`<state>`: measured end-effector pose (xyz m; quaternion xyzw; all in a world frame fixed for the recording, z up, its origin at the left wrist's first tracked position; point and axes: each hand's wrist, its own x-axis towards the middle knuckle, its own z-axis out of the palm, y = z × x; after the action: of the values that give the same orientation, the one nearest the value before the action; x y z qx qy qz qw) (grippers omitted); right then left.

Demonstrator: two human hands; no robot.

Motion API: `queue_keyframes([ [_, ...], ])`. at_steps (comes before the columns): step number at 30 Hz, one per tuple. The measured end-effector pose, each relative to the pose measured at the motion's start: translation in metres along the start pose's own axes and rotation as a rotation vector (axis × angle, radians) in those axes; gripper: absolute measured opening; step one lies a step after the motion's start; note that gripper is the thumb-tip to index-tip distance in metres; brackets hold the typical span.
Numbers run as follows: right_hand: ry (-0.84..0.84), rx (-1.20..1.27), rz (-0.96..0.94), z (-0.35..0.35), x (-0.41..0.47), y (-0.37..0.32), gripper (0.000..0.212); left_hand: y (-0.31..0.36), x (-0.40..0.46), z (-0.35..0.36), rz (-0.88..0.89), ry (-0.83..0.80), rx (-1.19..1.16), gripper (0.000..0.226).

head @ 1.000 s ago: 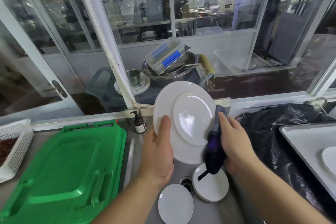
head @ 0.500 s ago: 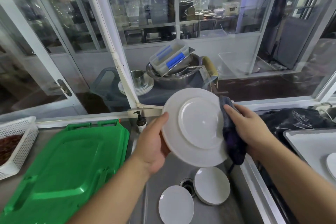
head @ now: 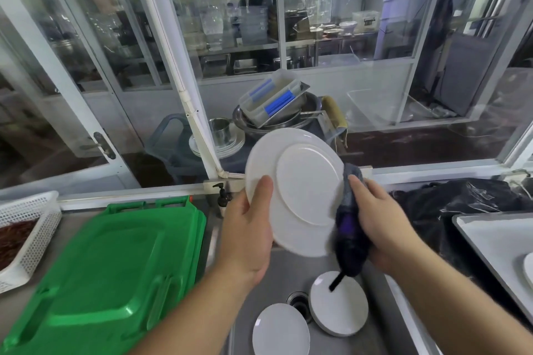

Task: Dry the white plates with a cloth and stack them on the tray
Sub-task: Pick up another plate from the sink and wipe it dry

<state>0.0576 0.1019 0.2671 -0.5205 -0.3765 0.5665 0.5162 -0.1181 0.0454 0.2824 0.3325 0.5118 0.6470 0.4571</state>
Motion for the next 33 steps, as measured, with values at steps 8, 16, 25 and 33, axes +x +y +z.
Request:
queue_keyframes([
  [8,0.064,0.291,0.225,0.02,-0.015,0.034,0.017,-0.03,-0.026,0.018,-0.062,0.002,-0.117,0.025],
  [16,0.041,0.003,0.024,-0.005,-0.001,0.005,0.025,-0.003,0.009,-0.031,-0.29,-0.222,-0.169,0.042],
  [25,0.052,-0.305,-0.07,-0.003,-0.01,0.005,0.017,-0.005,-0.001,-0.021,-0.197,-0.205,-0.167,0.021],
  [33,0.024,-0.817,-0.348,0.003,-0.035,0.029,0.02,-0.013,0.002,-0.017,-0.06,-0.099,0.046,0.016],
])
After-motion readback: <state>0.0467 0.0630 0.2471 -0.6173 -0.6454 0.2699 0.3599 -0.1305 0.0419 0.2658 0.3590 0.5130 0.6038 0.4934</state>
